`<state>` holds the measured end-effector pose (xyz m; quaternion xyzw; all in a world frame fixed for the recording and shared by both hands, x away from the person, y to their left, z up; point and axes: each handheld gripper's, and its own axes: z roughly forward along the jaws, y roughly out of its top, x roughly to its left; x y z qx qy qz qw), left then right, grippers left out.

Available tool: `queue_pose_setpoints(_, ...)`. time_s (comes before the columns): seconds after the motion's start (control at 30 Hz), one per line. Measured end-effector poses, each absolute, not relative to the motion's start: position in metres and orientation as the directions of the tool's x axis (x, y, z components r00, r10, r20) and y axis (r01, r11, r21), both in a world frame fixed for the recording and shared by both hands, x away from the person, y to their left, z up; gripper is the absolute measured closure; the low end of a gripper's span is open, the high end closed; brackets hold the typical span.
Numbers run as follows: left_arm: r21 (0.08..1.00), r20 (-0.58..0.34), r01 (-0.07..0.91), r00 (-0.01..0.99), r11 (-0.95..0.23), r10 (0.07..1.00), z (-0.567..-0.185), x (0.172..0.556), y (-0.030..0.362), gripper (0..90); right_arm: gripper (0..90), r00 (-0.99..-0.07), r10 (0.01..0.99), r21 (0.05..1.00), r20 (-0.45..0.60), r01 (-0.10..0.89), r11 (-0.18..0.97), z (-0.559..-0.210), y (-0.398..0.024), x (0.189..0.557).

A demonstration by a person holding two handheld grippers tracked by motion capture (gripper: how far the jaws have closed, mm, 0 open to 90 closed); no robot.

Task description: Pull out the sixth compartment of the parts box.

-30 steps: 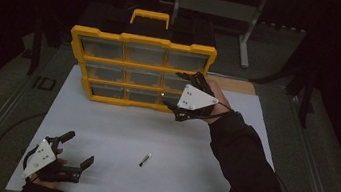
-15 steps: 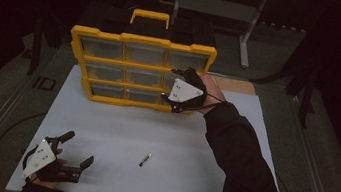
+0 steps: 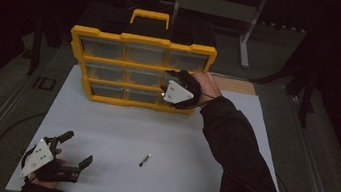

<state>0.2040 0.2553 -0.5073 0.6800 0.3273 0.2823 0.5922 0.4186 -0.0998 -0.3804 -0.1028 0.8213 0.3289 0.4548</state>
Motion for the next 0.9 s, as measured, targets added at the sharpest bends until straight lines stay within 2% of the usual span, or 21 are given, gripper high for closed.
queue_pose_setpoints(0.4,0.99,-0.004,0.111,0.629,-0.085,0.778,-0.508,0.204,0.255,0.0,62.6,-0.521,0.052,0.355,-0.852,-0.503,0.788,-0.379,-0.1,0.428)
queue_pose_setpoints(0.9,0.99,-0.002,0.113,0.631,-0.09,0.776,-0.508,0.204,0.254,0.0,66.1,-0.526,0.033,0.339,-0.85,-0.499,0.797,-0.384,-0.1,0.431)
